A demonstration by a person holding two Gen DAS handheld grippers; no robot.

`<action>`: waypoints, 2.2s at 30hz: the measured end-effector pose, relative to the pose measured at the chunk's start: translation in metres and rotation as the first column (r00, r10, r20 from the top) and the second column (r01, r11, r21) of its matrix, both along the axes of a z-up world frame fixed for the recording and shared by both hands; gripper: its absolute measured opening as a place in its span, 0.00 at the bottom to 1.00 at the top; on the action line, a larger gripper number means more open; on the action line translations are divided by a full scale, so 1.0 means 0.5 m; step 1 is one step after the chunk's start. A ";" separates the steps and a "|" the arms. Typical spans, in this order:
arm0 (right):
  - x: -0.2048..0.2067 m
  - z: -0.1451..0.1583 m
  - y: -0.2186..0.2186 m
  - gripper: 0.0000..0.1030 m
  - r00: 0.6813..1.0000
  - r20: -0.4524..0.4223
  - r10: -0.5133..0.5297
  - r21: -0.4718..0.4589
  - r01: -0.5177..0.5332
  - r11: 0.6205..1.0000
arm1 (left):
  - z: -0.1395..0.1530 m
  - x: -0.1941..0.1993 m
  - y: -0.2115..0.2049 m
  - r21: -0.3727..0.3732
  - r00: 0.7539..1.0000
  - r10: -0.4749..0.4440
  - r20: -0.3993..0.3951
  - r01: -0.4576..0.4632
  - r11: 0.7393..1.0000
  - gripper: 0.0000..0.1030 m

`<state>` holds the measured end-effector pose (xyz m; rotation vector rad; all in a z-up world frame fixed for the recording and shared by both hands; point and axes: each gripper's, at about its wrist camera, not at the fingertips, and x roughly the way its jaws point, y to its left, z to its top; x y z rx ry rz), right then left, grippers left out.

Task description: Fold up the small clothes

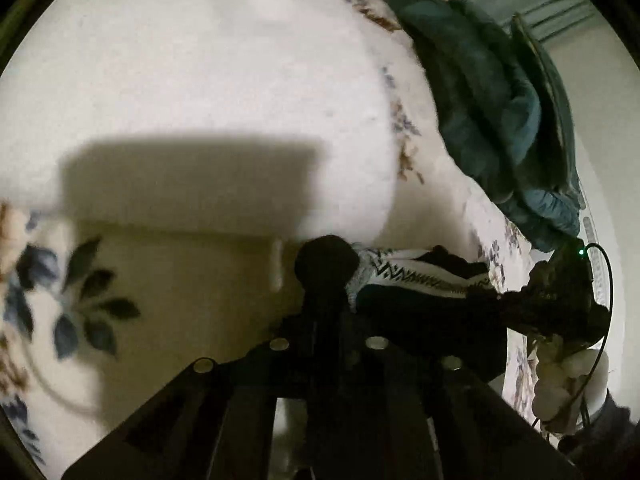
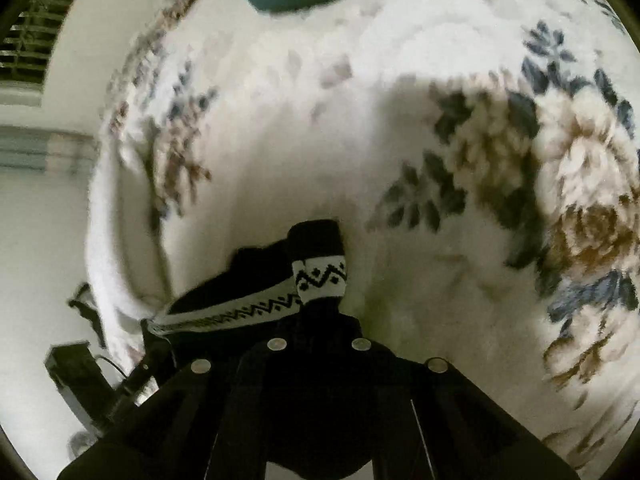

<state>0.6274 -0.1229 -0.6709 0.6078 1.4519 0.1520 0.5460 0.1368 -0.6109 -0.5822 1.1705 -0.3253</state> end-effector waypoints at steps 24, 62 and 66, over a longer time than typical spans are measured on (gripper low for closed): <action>-0.909 -0.010 -0.075 0.49 0.933 -0.322 0.161 0.232 -0.087 0.969 | 0.073 -0.857 0.014 0.030 0.955 0.114 -0.272 -0.111 0.993 0.59; -0.895 0.135 0.006 0.13 0.997 -0.072 -0.010 0.496 0.045 0.867 | 0.262 -0.789 -0.053 -0.227 0.980 0.189 -0.054 -0.197 0.954 0.07; -0.749 0.195 0.004 0.13 0.997 0.020 -0.072 0.487 0.053 0.872 | 0.293 -0.647 -0.058 -0.226 0.983 0.181 0.038 -0.168 0.960 0.07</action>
